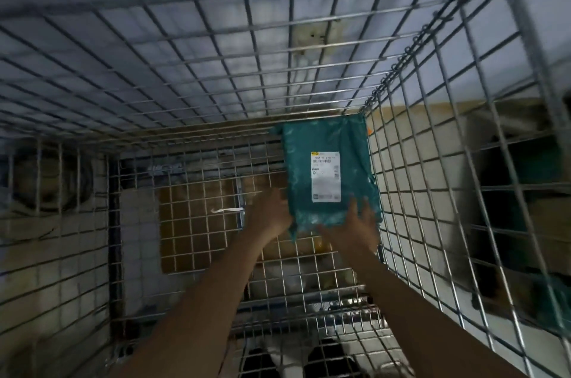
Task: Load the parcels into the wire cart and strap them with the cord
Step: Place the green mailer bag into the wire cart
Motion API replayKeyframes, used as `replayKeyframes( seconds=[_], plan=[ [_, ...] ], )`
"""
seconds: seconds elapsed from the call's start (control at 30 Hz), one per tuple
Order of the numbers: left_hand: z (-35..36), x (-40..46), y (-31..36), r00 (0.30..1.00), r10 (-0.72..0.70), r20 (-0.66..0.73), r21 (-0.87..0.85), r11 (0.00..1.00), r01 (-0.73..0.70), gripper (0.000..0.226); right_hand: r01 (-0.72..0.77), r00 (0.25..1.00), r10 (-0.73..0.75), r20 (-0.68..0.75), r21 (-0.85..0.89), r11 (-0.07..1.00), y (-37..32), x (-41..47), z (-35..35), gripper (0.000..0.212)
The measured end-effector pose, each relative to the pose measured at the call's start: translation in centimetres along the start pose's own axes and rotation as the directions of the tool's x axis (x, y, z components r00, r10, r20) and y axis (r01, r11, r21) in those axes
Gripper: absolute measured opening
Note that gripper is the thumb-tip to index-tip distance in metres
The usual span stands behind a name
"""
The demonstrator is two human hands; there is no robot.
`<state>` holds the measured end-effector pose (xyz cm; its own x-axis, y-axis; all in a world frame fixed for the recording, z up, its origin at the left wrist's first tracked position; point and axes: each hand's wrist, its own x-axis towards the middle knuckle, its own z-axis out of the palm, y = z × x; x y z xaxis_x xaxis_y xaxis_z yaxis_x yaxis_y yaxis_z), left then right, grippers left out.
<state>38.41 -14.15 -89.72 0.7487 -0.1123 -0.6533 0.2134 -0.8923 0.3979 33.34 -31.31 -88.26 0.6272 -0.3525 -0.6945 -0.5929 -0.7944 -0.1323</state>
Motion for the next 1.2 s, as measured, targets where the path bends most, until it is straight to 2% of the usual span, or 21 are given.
replayKeyframes(
  seconds=[0.1,0.27,0.43,0.57,0.67,0.8,0.97,1.03,1.13,1.2],
  plan=[
    [-5.1,-4.8,-0.3,0.997,0.0,-0.083,0.058,0.998,0.005,0.063,0.232,0.973,-0.227,0.052,-0.215,0.949,-2.3,-3.9,-3.8,0.119],
    [-14.2,-16.2,-2.2,0.946,-0.033,-0.321,0.094,0.993,0.066,0.048,0.521,0.843,-0.522,0.13,-0.438,0.733,-8.4,-12.7,-10.0,0.112],
    [-19.4,-29.7,-5.8,0.876,-0.133,-0.465,-0.015,0.99,0.142,0.065,0.68,0.67,-0.723,0.171,-0.533,0.504,-14.8,-24.9,-12.6,0.108],
    [-20.9,-41.4,-11.3,0.786,-0.255,-0.563,-0.165,0.967,0.195,0.069,0.737,0.536,-0.815,0.219,-0.592,0.326,-19.7,-36.3,-10.6,0.109],
    [-20.6,-50.8,-17.3,0.677,-0.309,-0.668,-0.245,0.95,0.192,0.071,0.751,0.444,-0.856,0.265,-0.631,0.195,-22.9,-45.4,-6.7,0.11],
    [-17.3,-63.5,-27.3,0.57,-0.416,-0.708,-0.25,0.903,0.348,0.073,0.765,0.348,-0.86,0.372,-0.644,0.032,-26.3,-57.7,0.9,0.11],
    [-10.9,-76.6,-37.7,0.448,-0.614,-0.65,-0.397,0.777,0.488,0.066,0.819,0.104,-0.871,0.481,-0.538,-0.199,-27.4,-70.0,11.6,0.111],
    [-7.8,-80.0,-40.6,0.407,-0.675,-0.615,-0.443,0.723,0.53,0.062,0.807,0.072,-0.841,0.536,-0.527,-0.266,-27.2,-73.6,15.6,0.112],
    [-3.4,-82.9,-42.9,0.401,-0.748,-0.529,-0.479,0.653,0.587,0.056,0.762,0.068,-0.78,0.622,-0.537,-0.363,-26.8,-76.9,20.5,0.11],
    [-0.2,-84.0,-44.2,0.388,-0.797,-0.463,-0.497,0.596,0.631,0.061,0.717,0.039,-0.723,0.69,-0.523,-0.461,-26.5,-77.8,23.8,0.107]
  ],
)
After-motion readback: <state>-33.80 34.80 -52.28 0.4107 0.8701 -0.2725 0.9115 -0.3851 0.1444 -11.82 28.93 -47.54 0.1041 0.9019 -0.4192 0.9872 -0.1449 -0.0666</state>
